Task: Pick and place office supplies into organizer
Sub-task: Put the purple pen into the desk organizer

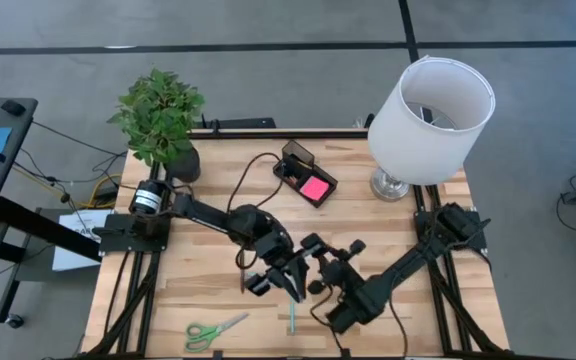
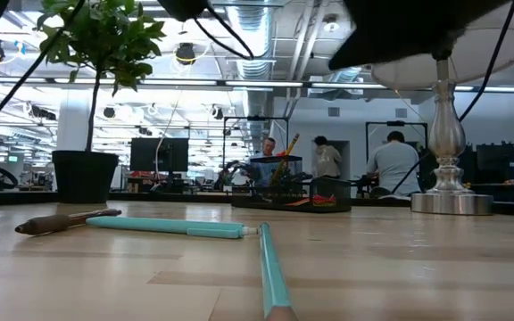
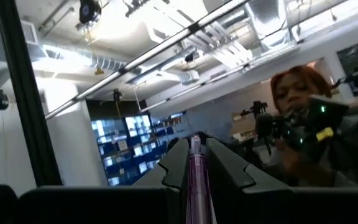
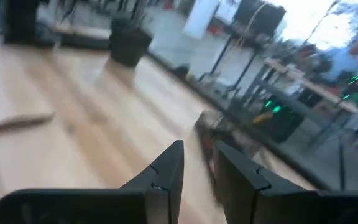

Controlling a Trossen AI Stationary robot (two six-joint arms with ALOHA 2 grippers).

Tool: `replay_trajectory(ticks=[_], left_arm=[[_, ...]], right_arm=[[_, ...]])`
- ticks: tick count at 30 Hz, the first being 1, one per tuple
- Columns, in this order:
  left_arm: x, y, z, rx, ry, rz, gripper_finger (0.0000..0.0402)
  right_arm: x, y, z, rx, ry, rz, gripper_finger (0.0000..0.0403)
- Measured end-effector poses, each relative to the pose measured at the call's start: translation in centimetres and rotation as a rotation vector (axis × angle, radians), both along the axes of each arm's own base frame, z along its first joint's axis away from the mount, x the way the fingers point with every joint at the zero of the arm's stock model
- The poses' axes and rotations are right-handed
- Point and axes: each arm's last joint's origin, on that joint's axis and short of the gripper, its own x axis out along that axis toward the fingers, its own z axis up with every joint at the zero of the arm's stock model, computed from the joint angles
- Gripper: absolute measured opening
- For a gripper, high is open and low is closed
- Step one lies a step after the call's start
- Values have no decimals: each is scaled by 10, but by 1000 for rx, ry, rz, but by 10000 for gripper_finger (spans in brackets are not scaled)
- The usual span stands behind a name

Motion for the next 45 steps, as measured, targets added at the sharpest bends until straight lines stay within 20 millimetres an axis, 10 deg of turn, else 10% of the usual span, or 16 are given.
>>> replay_trajectory(ticks=[13,26,45], left_arm=[[-12,-19,5,11,-111,-72,29],[-19,-28,8,29,-169,-121,29],[-24,-44,8,15,-212,-109,29]], right_arm=[[0,30,34,-234,-30,94,79],[-54,86,38,-313,18,310,79],[-8,77,89,-407,142,215,79]])
